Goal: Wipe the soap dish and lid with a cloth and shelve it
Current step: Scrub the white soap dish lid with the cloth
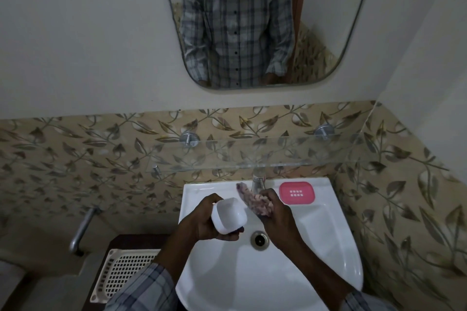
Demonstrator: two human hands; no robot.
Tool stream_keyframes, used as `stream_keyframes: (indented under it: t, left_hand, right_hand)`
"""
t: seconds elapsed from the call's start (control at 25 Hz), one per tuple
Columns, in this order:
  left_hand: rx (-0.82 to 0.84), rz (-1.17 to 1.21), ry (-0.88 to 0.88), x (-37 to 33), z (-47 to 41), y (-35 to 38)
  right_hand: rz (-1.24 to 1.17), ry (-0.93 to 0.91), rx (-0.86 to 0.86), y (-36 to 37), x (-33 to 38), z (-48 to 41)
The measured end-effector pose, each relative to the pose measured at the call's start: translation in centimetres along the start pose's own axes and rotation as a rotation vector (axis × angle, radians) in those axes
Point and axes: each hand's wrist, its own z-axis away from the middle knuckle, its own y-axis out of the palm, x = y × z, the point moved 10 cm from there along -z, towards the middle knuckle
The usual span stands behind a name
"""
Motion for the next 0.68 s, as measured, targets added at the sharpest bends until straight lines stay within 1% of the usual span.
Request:
stream_keyframes:
  t: [0.08,0.12,0.16,0.2,0.24,0.36,0.44,0.48,0.52,0.6,0.64,0.68]
  left_hand:
    - [0.067,-0.020,-0.045,0.0,0.0,0.6]
    - [0.086,-0.029,-0.057,0.1,-0.1,0.8]
    - [0.097,-0.035,-0.069,0.2,-0.1,1.0]
    - [0.103,-0.046,-0.074,0.3,-0.3,1.2]
    - [0.105,-0.049,-0.064,0.3,-0.4,1.4]
    - [0.070,-0.009,0.015,0.2,-0.9,1.6]
    - [-0.009,0.014,0.060,0.4,-1.0,1.2]
    - [-0.047,0.021,0.076,0.6,-1.0,1.1]
    - [-0.090,0.010,0.095,0.9,-1.2,0.8]
    - [-0.167,-0.032,0.143,1.2,-1.2,0.6]
    - [-0.196,-0.041,0.169,1.4,-1.2,0.6]
    - [-0.212,-0.036,0.197,1.5,-1.3,0.6]
  right_hand:
    - [0.299,-0.383,0.177,1.4,3.2,1.4]
    - [0.448,-0.551,0.251,2.4,3.7,2.5]
    - [0.554,-0.681,0.290,3.2,3.6,3.5]
    - [0.609,-0.757,0.293,3.6,3.3,4.1]
    - [0.626,-0.774,0.271,3.9,3.0,4.1]
    - [0.511,-0.632,0.225,4.2,2.9,3.4]
    - [0.452,-0.655,0.182,4.4,3.1,3.8]
    - [0.436,-0.617,0.200,4.6,3.0,3.6]
    - [0.407,-0.518,0.249,4.8,2.4,3.0]
    - [0.280,-0.197,0.344,5.2,0.5,2.1]
    - [0.131,-0.010,0.368,5.4,-0.6,2.1]
    - [-0.057,0.171,0.351,5.6,-1.5,2.3]
